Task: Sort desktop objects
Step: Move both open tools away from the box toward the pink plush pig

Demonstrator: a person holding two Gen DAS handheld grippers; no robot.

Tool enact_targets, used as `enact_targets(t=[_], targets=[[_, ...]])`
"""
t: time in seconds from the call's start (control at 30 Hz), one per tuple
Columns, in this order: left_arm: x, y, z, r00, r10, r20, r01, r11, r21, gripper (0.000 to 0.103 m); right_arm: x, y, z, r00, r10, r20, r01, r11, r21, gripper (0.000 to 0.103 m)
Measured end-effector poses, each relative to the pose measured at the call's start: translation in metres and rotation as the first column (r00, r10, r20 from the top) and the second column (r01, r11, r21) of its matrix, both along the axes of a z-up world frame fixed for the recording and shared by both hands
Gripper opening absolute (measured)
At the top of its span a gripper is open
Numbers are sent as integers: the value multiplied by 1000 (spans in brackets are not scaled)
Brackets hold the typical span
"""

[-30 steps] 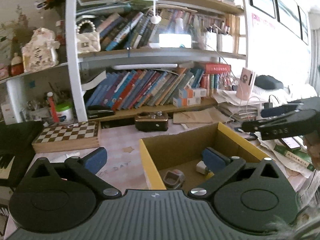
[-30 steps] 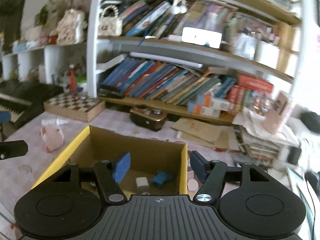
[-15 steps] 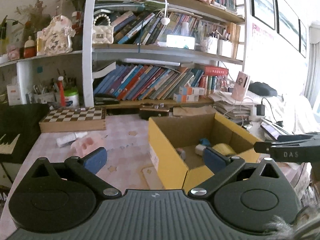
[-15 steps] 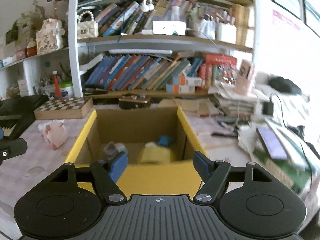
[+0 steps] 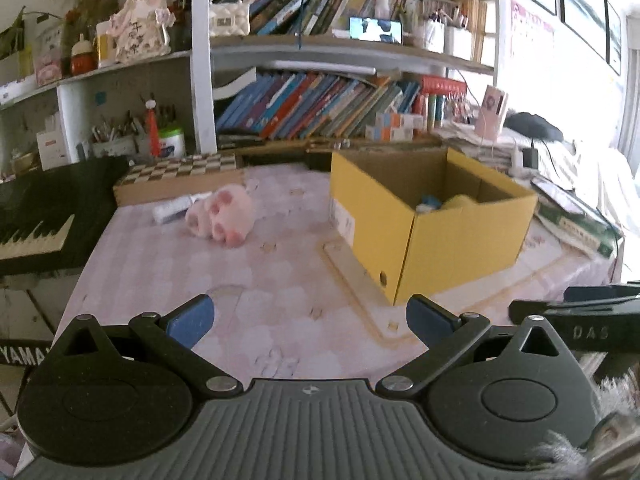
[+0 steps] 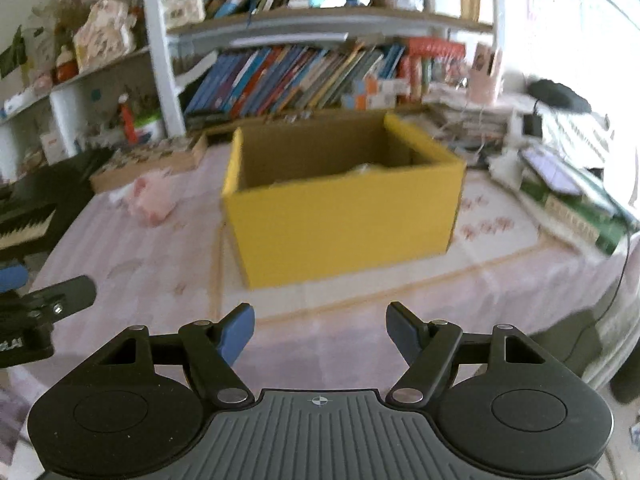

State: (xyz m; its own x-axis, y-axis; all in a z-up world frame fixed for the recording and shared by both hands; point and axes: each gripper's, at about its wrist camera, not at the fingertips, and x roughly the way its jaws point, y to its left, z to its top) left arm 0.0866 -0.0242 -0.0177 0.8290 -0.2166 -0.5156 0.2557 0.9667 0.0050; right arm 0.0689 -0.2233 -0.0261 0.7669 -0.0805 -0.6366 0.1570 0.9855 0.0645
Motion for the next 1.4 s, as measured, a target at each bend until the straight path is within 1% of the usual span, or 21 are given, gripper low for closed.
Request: enact_targets(t=[0.1,0.17,0.37,0.53,0.97,1.4], targets=[[-6,11,-5,1000,-2,-24,2,1000,4,103,-5,16,-5,999,33,-26,-33,999,0,76],[-9,16,-6,999,2,-38,-2,1000,4,103,-9,25,-6,998,50,-30,-50,999,-3,82],[-19,37,-11,998,10,-57,-10,1000,-5,103,-14,51,-11,993,107,-49,-107,994,2,82],[-19,53,-12,997,37,-67,-38,999,-6,103,-12,72,-13,985,165,-55,-165,986,2,82],[-13,97,-9,991,124,-52,-125,992,-11,103,8,114,-10,967,253,-37,-253,967,-10,82],[-1,125,-11,981,181,-69,-184,983,-31,103,33,147,-9,943,327,-59,-329,944,-35,82]])
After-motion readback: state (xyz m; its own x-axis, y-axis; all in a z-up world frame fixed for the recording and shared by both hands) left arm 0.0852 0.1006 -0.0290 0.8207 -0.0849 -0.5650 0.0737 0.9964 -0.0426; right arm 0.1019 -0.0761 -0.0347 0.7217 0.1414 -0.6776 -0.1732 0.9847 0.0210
